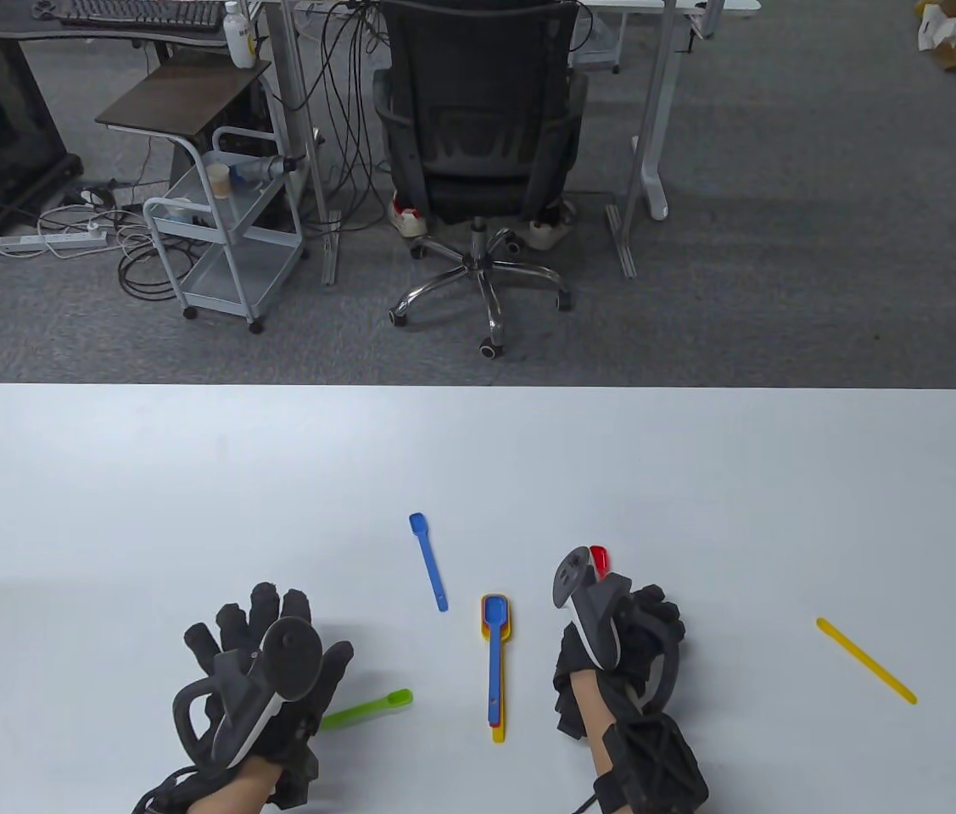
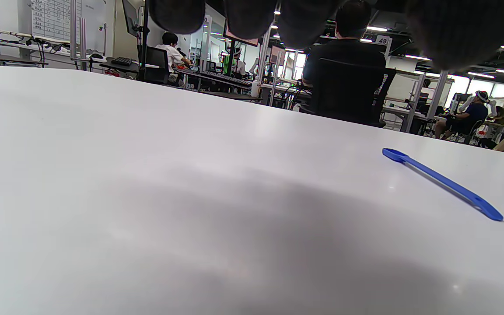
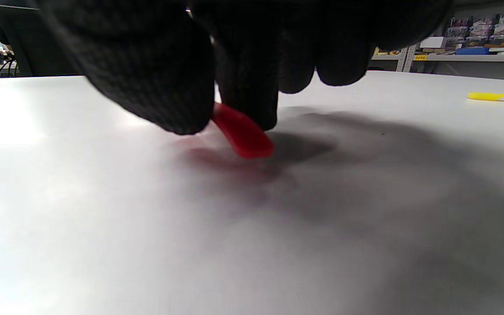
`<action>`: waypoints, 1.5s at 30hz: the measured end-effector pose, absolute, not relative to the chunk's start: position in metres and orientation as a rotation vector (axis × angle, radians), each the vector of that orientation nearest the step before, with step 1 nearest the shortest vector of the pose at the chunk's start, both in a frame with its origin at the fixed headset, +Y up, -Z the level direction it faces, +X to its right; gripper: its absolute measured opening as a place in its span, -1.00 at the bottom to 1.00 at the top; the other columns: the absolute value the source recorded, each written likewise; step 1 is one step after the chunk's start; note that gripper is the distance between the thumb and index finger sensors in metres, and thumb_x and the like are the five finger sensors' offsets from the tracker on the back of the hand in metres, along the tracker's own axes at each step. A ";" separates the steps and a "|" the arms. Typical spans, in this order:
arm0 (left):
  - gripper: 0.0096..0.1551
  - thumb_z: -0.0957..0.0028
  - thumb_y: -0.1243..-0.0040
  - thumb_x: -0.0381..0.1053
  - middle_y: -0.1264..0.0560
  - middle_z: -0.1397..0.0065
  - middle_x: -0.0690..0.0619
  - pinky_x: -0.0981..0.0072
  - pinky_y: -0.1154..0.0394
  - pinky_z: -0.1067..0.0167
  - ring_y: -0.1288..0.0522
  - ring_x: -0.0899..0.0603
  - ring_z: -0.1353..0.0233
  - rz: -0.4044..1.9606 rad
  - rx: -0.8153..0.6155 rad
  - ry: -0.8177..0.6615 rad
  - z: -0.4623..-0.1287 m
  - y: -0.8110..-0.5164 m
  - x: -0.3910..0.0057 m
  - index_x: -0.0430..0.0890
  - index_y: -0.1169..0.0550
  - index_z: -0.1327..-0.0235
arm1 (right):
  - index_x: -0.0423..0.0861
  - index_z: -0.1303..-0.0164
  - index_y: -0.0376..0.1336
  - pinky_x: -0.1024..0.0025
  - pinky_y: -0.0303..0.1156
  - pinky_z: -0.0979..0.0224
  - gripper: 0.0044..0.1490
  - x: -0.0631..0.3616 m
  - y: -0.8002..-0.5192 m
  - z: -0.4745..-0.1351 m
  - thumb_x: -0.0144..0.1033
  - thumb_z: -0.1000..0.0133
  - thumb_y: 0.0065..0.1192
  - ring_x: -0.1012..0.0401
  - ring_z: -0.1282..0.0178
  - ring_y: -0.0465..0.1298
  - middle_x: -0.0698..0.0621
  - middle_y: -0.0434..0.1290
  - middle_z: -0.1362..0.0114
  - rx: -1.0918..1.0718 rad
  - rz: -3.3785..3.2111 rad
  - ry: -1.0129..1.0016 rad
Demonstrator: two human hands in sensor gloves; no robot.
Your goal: Nest measuring spoons
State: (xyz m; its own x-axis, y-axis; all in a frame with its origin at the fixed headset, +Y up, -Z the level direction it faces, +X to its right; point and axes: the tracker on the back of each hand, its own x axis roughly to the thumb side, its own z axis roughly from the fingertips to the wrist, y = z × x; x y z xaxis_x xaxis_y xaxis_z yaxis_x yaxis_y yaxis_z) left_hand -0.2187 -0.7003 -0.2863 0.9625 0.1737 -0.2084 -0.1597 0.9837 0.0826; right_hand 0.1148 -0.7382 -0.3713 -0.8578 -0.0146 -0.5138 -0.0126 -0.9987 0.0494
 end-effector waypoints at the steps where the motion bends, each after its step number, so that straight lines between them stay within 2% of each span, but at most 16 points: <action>1: 0.02 0.12 -0.29 0.49 -0.25 -0.77 -0.10 -0.56 0.06 -0.51 -0.26 -0.54 -0.70 0.169 0.065 0.217 -0.286 -0.700 -0.219 0.04 -0.42 -0.59 | -0.30 0.02 0.56 -0.37 0.24 -0.45 -0.45 0.115 -0.738 -0.371 -0.16 0.01 0.52 -0.42 -0.53 0.35 -0.37 0.35 -0.67 0.837 -3.028 -0.082; 13: 0.02 0.13 -0.29 0.49 -0.25 -0.76 -0.11 -0.56 0.06 -0.51 -0.26 -0.54 -0.71 0.161 0.056 0.232 -0.287 -0.701 -0.220 0.04 -0.42 -0.59 | -0.29 0.01 0.55 -0.37 0.24 -0.45 -0.45 0.107 -0.720 -0.347 -0.14 0.00 0.51 -0.41 -0.53 0.35 -0.37 0.34 -0.68 0.774 -3.054 -0.062; 25: 0.02 0.12 -0.29 0.49 -0.25 -0.76 -0.10 -0.56 0.06 -0.51 -0.26 -0.55 -0.70 0.155 0.039 0.262 -0.290 -0.706 -0.227 0.04 -0.42 -0.59 | -0.28 -0.01 0.54 -0.38 0.24 -0.46 -0.45 0.080 -0.696 -0.313 -0.13 -0.01 0.50 -0.41 -0.54 0.34 -0.37 0.32 -0.69 0.648 -3.091 -0.064; 33: 0.02 0.12 -0.29 0.49 -0.24 -0.77 -0.10 -0.56 0.07 -0.51 -0.26 -0.55 -0.71 0.146 0.034 0.260 -0.289 -0.707 -0.225 0.04 -0.41 -0.59 | -0.28 -0.01 0.53 -0.38 0.24 -0.46 -0.44 0.057 -0.696 -0.301 -0.12 -0.02 0.49 -0.41 -0.54 0.34 -0.37 0.33 -0.68 0.588 -3.108 -0.091; 45: 0.02 0.12 -0.29 0.49 -0.24 -0.77 -0.10 -0.56 0.07 -0.51 -0.26 -0.55 -0.70 0.152 0.034 0.262 -0.290 -0.708 -0.226 0.04 -0.42 -0.59 | -0.28 -0.01 0.53 -0.38 0.23 -0.45 -0.44 0.024 -0.709 -0.299 -0.11 -0.03 0.47 -0.42 -0.54 0.34 -0.38 0.32 -0.68 0.509 -3.130 -0.155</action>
